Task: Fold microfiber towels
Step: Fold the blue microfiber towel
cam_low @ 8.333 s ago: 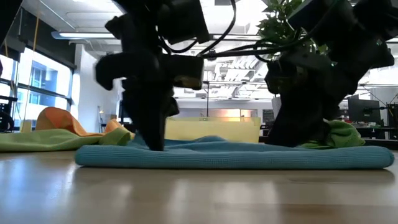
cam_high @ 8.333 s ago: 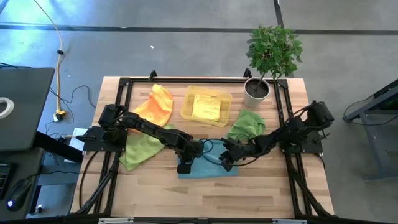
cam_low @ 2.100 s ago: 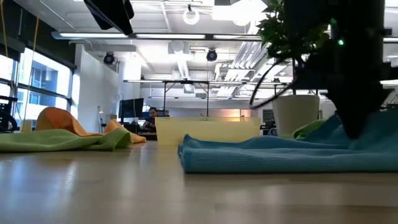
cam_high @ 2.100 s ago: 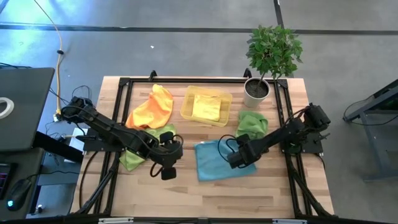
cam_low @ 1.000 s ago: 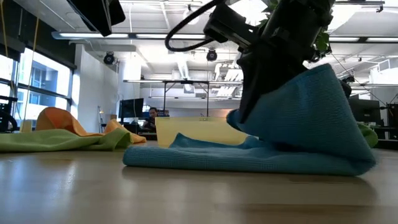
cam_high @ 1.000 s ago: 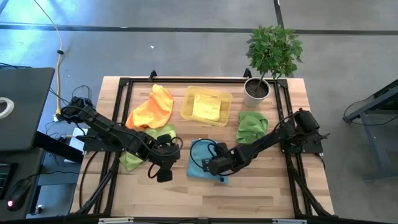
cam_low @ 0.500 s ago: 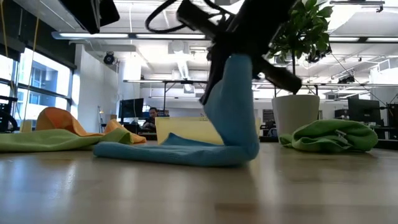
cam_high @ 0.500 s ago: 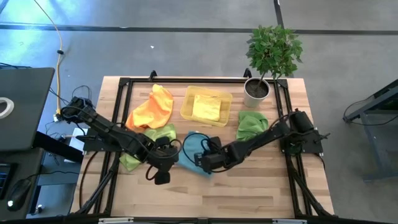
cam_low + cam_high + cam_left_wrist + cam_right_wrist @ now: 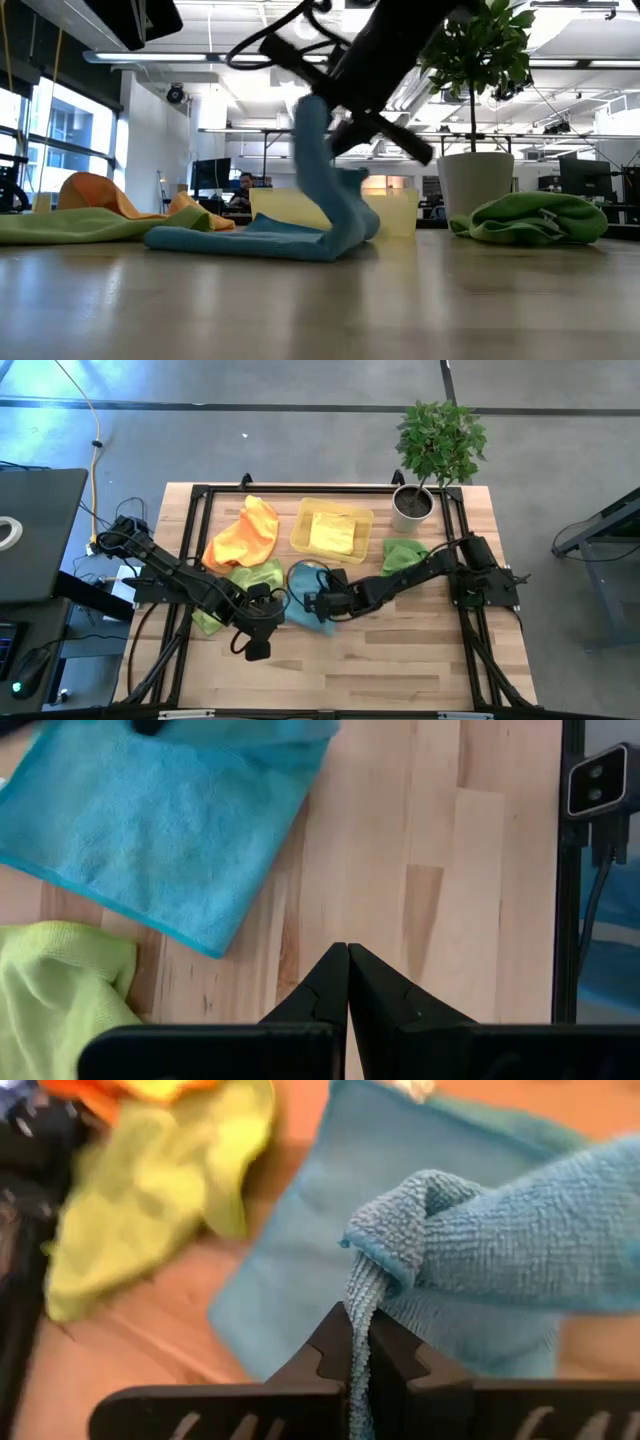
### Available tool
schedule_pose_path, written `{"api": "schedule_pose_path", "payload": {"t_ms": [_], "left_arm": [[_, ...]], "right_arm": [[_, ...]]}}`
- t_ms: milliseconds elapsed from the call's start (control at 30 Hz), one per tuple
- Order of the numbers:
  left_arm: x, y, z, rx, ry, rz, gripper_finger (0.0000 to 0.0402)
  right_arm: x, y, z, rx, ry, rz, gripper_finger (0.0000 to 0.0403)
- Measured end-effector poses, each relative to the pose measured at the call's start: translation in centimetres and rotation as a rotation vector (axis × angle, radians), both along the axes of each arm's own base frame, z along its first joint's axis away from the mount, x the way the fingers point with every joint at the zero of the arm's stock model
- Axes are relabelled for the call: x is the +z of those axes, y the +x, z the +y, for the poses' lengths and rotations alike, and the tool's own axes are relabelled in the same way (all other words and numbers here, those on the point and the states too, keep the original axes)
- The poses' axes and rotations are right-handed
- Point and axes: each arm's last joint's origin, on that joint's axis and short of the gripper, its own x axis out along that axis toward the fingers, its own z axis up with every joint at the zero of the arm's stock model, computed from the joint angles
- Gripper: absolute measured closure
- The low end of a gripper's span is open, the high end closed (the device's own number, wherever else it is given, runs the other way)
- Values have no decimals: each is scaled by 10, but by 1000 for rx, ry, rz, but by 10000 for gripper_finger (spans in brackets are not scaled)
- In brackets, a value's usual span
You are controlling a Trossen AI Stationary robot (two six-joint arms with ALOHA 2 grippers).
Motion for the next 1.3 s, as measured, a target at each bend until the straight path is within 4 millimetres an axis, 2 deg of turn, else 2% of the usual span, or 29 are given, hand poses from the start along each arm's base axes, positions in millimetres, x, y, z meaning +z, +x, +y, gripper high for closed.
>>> {"api": "schedule_pose_path", "payload": {"t_ms": [100,200,433,733,900,1000,1167,1300], "left_arm": [[5,-4,0,-1,-7,-11,401],[9,-11,0,0,-9,-5,401],[25,-23,3,27,1,-63,401],[34,-31,8,59,5,-93,401],[35,-32,9,61,7,-101,401],[35,-32,9,62,9,-102,401],[35,-32,9,72,3,-102,401],[35,-32,9,81,-4,-101,401]], "right_arm": [[0,5,-7,40,-26,-7,402],[5,-1,-10,93,-29,45,402],[7,-37,-13,101,-1,377,402],[31,-84,-12,127,46,696,402],[44,-102,-10,100,95,782,402],[47,-98,-9,82,138,730,402],[52,-79,-9,60,194,566,402],[60,-66,-17,13,148,443,402]]}}
